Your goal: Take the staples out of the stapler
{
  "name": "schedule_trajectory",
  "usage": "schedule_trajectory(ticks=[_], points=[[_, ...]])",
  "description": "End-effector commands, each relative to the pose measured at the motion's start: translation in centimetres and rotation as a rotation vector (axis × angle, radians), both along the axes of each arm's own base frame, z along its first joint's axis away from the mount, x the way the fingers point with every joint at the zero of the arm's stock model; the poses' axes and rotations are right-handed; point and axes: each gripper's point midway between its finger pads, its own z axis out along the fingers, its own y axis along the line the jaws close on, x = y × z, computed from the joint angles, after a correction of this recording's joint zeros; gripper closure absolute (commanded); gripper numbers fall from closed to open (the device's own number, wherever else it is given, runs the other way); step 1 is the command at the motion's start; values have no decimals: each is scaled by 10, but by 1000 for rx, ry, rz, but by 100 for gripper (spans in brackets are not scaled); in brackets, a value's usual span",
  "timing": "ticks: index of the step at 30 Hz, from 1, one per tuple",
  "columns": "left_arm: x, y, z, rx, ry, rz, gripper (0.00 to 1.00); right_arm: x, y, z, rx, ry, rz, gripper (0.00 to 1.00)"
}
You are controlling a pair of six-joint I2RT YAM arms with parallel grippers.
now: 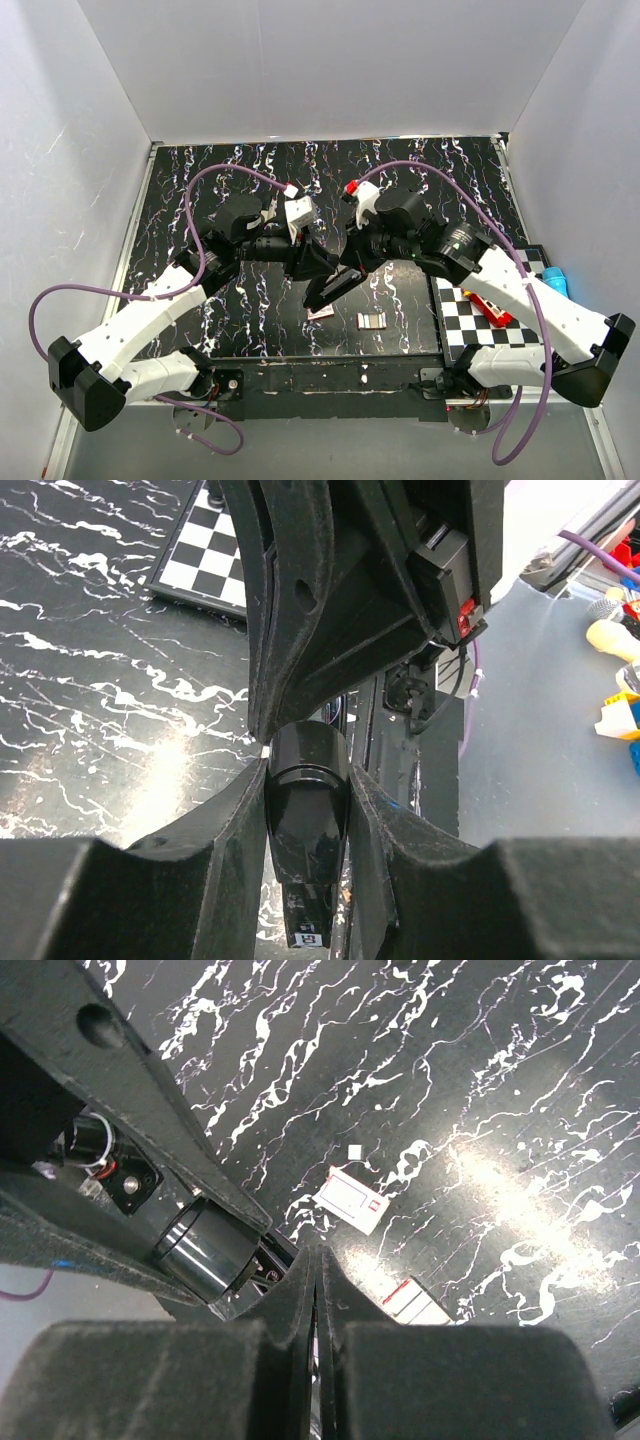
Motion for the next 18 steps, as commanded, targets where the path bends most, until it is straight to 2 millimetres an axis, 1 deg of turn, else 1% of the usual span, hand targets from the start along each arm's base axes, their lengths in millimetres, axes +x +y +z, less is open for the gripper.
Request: schedule_trajectory(ticks=[1, 5, 6, 9, 12, 15, 18], points=[[14, 4, 30, -60, -88, 90, 100, 10, 9, 14, 38, -15, -58, 99], [27, 8, 27, -41, -93, 170, 100, 14, 12, 3, 14, 10, -87, 99], [30, 9, 26, -35, -90, 193, 100, 19, 10, -1, -1, 2, -114, 99], [40, 14, 26, -20, -96, 264, 100, 25, 9, -12, -39, -1, -149, 99], [51, 21, 27, -17, -109, 345, 100, 29, 6, -29, -89, 2, -179, 99], [57, 27, 31, -22, -127, 398, 100, 30, 5, -52, -137, 26, -194, 99], [61, 32, 37, -42, -143, 440, 100, 32, 7, -68, -152, 39, -208, 99]])
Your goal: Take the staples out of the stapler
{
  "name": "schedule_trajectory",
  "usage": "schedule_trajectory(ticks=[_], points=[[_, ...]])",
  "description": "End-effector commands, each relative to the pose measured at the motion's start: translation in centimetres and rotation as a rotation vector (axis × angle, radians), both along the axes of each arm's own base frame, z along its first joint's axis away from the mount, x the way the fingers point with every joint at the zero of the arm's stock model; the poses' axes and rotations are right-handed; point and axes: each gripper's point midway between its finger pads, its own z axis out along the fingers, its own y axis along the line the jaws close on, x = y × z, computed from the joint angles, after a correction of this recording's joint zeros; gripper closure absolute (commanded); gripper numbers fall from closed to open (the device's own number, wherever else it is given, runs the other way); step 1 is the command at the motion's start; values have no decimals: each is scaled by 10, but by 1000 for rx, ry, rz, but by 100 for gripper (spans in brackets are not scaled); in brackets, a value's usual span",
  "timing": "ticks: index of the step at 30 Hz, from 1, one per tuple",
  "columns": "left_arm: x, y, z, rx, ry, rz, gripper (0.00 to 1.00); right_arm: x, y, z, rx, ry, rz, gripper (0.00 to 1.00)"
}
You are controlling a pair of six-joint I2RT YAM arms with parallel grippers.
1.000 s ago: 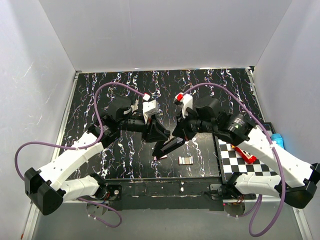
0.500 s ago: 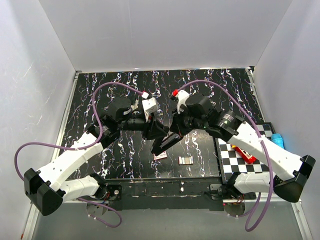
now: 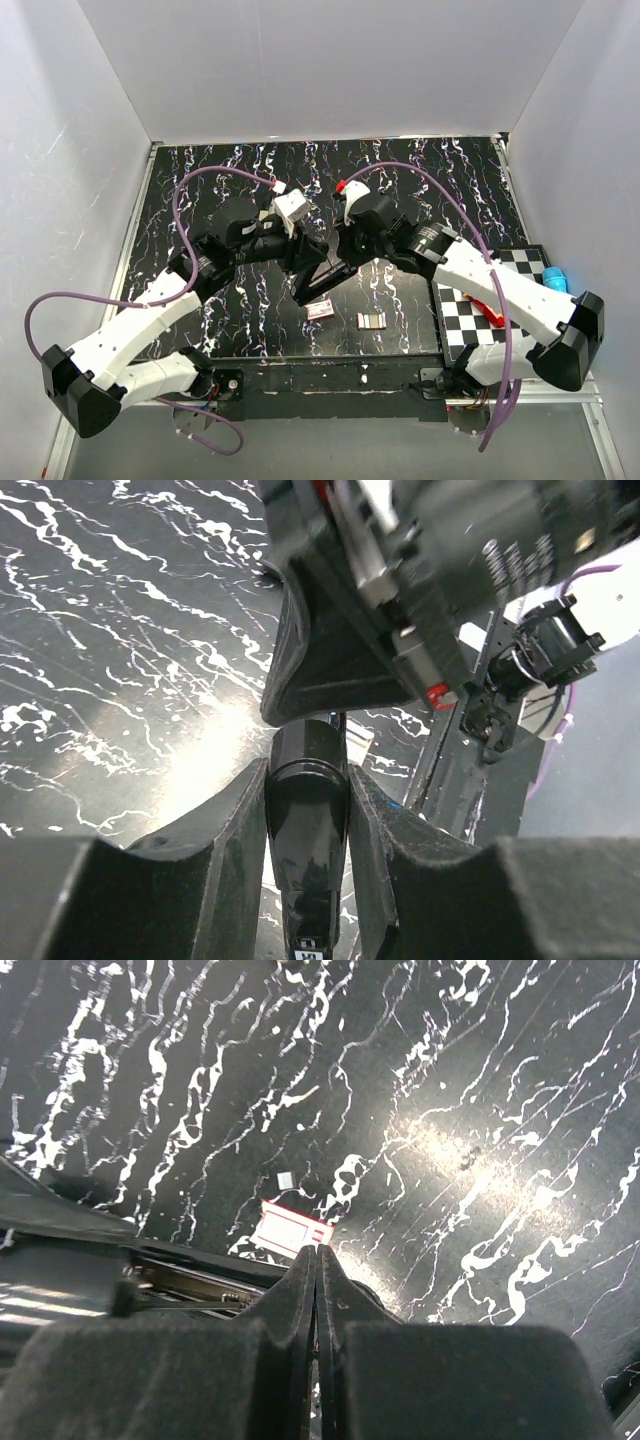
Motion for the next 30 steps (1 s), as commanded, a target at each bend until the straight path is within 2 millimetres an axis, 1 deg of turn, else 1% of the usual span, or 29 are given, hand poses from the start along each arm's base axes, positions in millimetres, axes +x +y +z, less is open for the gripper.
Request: schedule_trajectory(ticks=[1, 5, 7, 10, 14, 16, 25, 29, 30], points=[[28, 15, 49, -105, -163, 175, 100, -9, 1, -33, -49, 65, -10, 99], [34, 19, 58, -135, -176, 229, 100, -10, 4, -50, -80, 103, -11, 99], [37, 20, 62, -148, -181, 247, 100, -11, 6, -54, -82, 114, -7, 99], [43, 20, 65, -158, -181, 271, 100, -11, 11, -58, -75, 122, 3, 99], [54, 21, 61, -151, -173, 326, 100, -12, 15, -65, -69, 135, 3, 99], [58, 24, 62, -160, -180, 354, 100, -11, 18, -68, -62, 139, 0, 99], [79, 32, 74, -199, -212, 473, 100, -3, 25, -85, -93, 149, -17, 99], [84, 31, 78, -211, -219, 491, 100, -1, 31, -87, -79, 153, -20, 99], [89, 35, 78, -207, -221, 527, 100, 0, 33, -86, -71, 154, -17, 99]])
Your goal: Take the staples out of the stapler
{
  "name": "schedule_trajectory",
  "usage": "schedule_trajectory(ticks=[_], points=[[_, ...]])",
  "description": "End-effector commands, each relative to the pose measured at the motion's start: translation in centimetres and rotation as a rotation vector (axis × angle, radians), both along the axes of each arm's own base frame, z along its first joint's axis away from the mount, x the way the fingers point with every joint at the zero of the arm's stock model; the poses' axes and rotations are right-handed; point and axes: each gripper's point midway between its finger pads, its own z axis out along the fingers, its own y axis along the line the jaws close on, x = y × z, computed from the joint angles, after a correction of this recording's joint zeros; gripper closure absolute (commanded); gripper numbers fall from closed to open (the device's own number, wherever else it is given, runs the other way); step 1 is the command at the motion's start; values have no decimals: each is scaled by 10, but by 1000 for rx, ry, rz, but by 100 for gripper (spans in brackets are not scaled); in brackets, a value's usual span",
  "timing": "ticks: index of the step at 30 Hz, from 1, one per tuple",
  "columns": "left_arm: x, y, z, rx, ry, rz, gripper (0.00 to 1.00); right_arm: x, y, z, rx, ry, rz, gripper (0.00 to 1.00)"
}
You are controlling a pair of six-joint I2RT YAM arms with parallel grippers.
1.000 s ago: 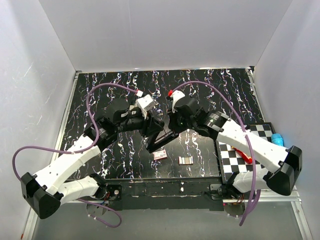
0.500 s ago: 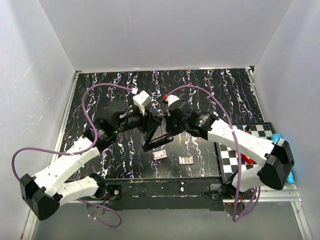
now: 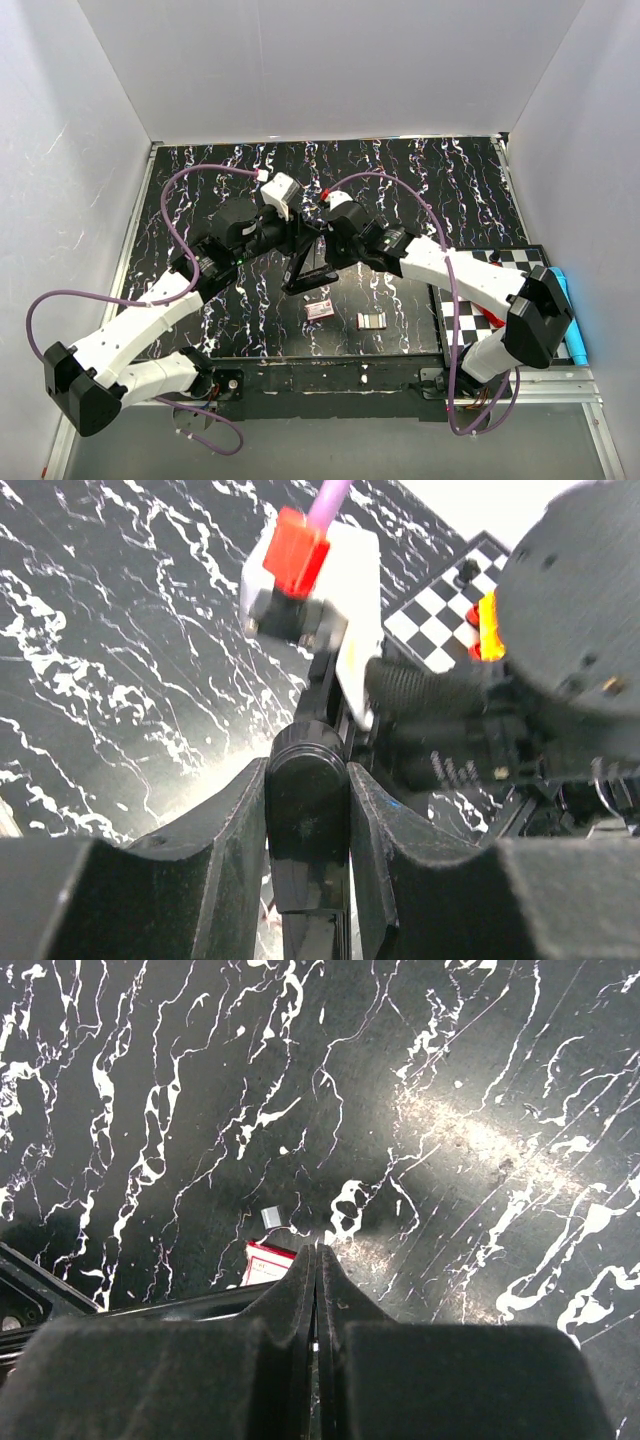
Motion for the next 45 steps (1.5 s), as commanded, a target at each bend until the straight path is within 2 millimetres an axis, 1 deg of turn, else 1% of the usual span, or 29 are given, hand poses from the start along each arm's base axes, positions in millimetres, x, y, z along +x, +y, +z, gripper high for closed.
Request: schedule_trajectory(ticks=[1, 2, 5, 7, 12, 15, 19, 24, 29, 32, 36, 40, 45], points=[[41, 16, 73, -126, -242, 191, 100, -25, 9, -15, -18, 85, 80, 99], [43, 16, 81, -148, -265, 203, 100, -25, 11, -16, -10, 87, 84, 99], [48, 21, 87, -161, -281, 239, 100, -25, 15, -21, -3, 101, 86, 99], [50, 20, 90, -166, -287, 244, 100, -26, 18, -23, 11, 108, 87, 99], [55, 19, 91, -182, -286, 264, 100, -27, 25, -21, 50, 117, 88, 99], [58, 18, 92, -191, -286, 268, 100, -22, 28, -18, 69, 104, 66, 99], [61, 17, 92, -182, -287, 272, 100, -12, 20, -14, 55, 56, 14, 99], [62, 19, 93, -175, -299, 283, 100, 3, -1, -5, 13, -6, -57, 99], [61, 21, 94, -173, -303, 286, 100, 20, -19, 10, 46, -61, -126, 99], [59, 22, 96, -177, -305, 285, 100, 31, -22, 19, 91, -79, -149, 99], [58, 23, 97, -184, -303, 284, 100, 45, -14, 24, 141, -78, -137, 99], [58, 21, 97, -186, -300, 281, 100, 55, -1, 27, 202, -76, -109, 99], [60, 19, 95, -184, -294, 280, 100, 65, 18, 33, 283, -117, -59, 99]])
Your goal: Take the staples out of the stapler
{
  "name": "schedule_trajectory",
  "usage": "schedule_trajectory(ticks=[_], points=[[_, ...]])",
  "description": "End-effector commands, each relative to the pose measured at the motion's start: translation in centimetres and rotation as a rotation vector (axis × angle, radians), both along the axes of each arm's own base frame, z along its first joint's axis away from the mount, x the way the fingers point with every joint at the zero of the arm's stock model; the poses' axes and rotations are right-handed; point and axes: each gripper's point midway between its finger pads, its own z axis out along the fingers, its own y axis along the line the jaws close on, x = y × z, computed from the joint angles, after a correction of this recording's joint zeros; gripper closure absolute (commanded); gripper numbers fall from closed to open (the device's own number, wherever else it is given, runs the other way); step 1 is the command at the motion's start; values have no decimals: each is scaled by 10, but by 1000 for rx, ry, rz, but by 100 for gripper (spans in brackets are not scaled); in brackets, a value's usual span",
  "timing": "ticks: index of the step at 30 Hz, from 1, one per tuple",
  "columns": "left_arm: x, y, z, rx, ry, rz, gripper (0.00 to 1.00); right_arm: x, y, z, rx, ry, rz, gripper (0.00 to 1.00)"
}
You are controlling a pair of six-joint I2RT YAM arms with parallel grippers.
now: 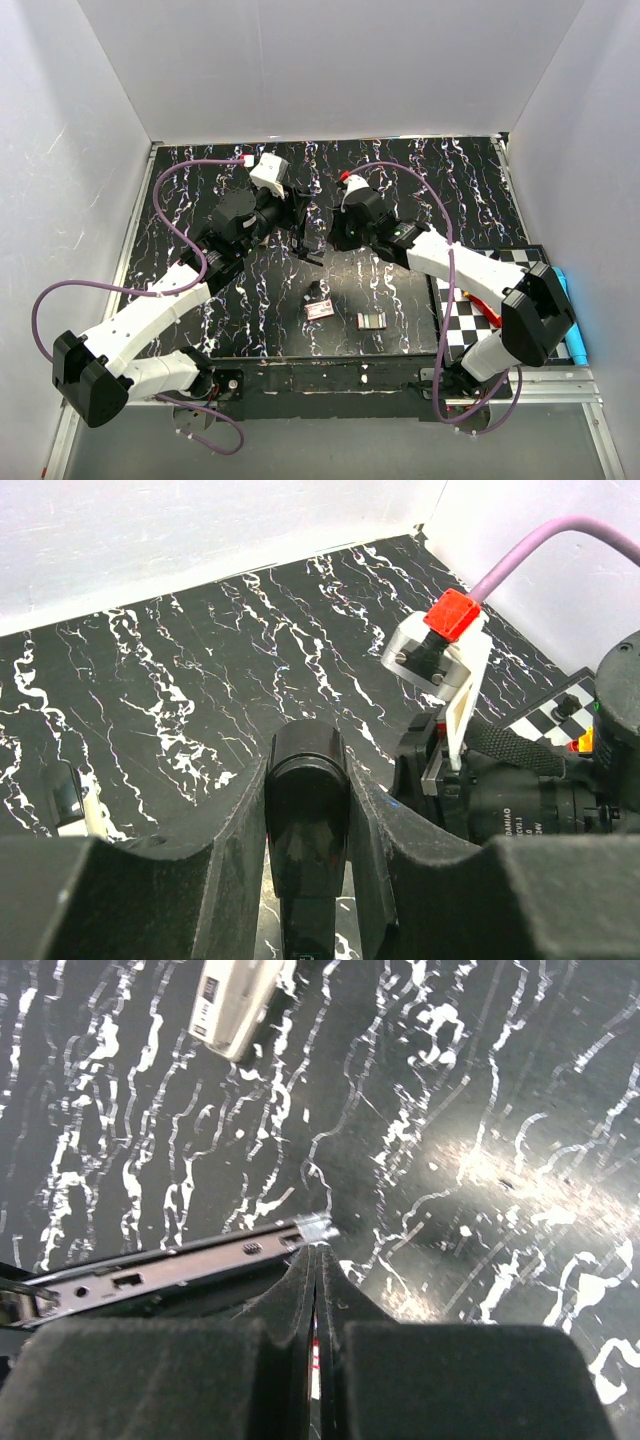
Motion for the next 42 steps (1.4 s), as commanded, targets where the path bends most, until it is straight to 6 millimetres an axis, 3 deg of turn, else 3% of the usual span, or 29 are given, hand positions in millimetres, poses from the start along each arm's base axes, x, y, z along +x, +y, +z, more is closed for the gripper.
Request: schedule_trajectory(ticks=[1, 5, 9, 13, 22, 42], points=[[0, 3, 58, -112, -116, 12, 100, 15, 31, 28, 147, -95, 77, 99], [3, 1, 58, -107, -114, 14, 100, 14, 48, 30, 208, -99, 138, 99], [4, 1, 60, -110, -119, 18, 100, 13, 58, 14, 220, -64, 168, 99], [7, -1, 62, -103, -120, 18, 100, 8, 61, -6, 221, -21, 184, 99], [18, -1, 61, -96, -136, 49, 100, -16, 60, -20, 303, 37, 220, 99], [43, -12, 57, -72, -137, 79, 100, -40, 105, 2, 552, 166, 338, 99]])
